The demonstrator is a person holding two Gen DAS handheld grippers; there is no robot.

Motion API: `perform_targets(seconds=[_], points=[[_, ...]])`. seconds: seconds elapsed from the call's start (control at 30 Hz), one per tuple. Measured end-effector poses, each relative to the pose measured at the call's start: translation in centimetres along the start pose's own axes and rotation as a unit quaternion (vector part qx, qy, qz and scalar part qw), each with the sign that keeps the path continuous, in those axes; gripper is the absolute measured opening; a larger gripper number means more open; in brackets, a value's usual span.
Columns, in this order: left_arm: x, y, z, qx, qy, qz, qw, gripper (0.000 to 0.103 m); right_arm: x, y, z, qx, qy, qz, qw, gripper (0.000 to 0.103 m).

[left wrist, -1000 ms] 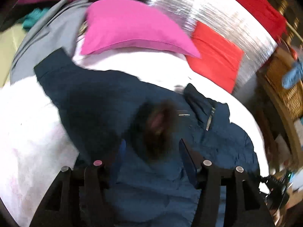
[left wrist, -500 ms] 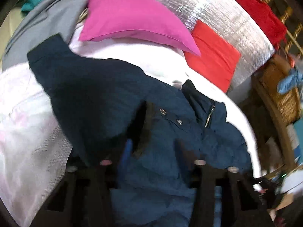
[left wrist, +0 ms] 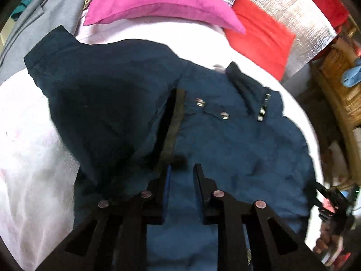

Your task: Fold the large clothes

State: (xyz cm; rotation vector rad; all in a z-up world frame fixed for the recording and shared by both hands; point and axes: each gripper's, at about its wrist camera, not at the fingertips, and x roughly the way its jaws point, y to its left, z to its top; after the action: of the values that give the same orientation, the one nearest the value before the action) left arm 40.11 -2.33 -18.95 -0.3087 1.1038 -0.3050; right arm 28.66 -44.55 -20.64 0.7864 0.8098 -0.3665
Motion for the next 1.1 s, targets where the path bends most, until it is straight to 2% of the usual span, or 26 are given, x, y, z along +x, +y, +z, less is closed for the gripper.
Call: perform_targets(seconds=[0.07, 0.1, 0.13, 0.2, 0.23, 0.3, 0.37, 0.43, 0.47, 0.53, 0.7, 0.77, 0.83, 0.87, 1.0, 1.1], points=[[-2.3, 0.8, 0.2, -0.003, -0.012, -0.045, 0.9989, 0.026, -1.9, 0.1, 0.1, -0.002, -0.041, -0.005, 0.999, 0.068], [-3.3, 1.2, 0.3, -0.006, -0.020, -0.055, 0.9983, 0.037, -3.0, 0.4, 0.1, -0.010, -0.064, -0.009, 0.998, 0.068], [-4.6, 2.0, 0.6, -0.013, -0.040, -0.062, 0.9972, 0.056, -3.6, 0.6, -0.1, -0.014, -0.078, -0.009, 0.997, 0.068], [-6.6, 3.9, 1.0, -0.036, -0.086, -0.053, 0.9942, 0.077, -4.8, 1.5, -0.7, -0.035, -0.107, 0.011, 0.994, 0.068], [-7.4, 5.2, 1.2, -0.056, -0.111, -0.039, 0.9914, 0.080, -5.0, 2.1, -1.0, -0.046, -0.110, 0.022, 0.993, 0.068], [-7.8, 7.9, 1.6, -0.103, -0.133, -0.029, 0.9854, 0.080, -4.8, 3.8, -2.0, -0.086, -0.101, 0.057, 0.989, 0.066], [-7.4, 10.6, 2.1, -0.151, -0.133, -0.045, 0.9785, 0.080, -4.1, 5.1, -2.9, -0.116, -0.082, 0.085, 0.986, 0.052], [-6.2, 12.8, 2.6, -0.203, -0.131, -0.066, 0.9681, 0.080, -2.9, 6.3, -3.8, -0.135, -0.050, 0.104, 0.984, 0.043], [-5.4, 14.0, 2.8, -0.231, -0.129, -0.082, 0.9610, 0.080, -2.4, 6.7, -4.2, -0.139, -0.038, 0.111, 0.983, 0.039], [-4.6, 15.2, 3.2, -0.252, -0.122, -0.106, 0.9542, 0.080, -0.8, 7.8, -5.0, -0.151, -0.003, 0.120, 0.981, 0.039], [-1.9, 16.2, 3.8, -0.278, -0.123, -0.177, 0.9360, 0.078, 1.5, 8.4, -6.3, -0.163, 0.033, 0.095, 0.982, 0.039], [-1.7, 16.3, 3.8, -0.287, -0.130, -0.188, 0.9302, 0.073, 2.3, 8.3, -6.4, -0.162, 0.048, 0.082, 0.982, 0.039], [-1.4, 16.8, 4.0, -0.294, -0.137, -0.190, 0.9269, 0.057, 3.4, 7.8, -6.1, -0.154, 0.061, 0.074, 0.983, 0.038], [-1.5, 16.9, 4.0, -0.295, -0.140, -0.192, 0.9253, 0.054, 3.6, 7.4, -5.8, -0.150, 0.064, 0.076, 0.984, 0.038], [-1.2, 17.4, 4.3, -0.296, -0.149, -0.189, 0.9246, 0.019, 3.7, 7.4, -5.8, -0.147, 0.071, 0.074, 0.984, 0.038], [-2.0, 16.2, 4.2, -0.272, -0.166, -0.177, 0.9313, 0.015, 3.8, 7.6, -6.0, -0.151, 0.071, 0.069, 0.983, 0.038]])
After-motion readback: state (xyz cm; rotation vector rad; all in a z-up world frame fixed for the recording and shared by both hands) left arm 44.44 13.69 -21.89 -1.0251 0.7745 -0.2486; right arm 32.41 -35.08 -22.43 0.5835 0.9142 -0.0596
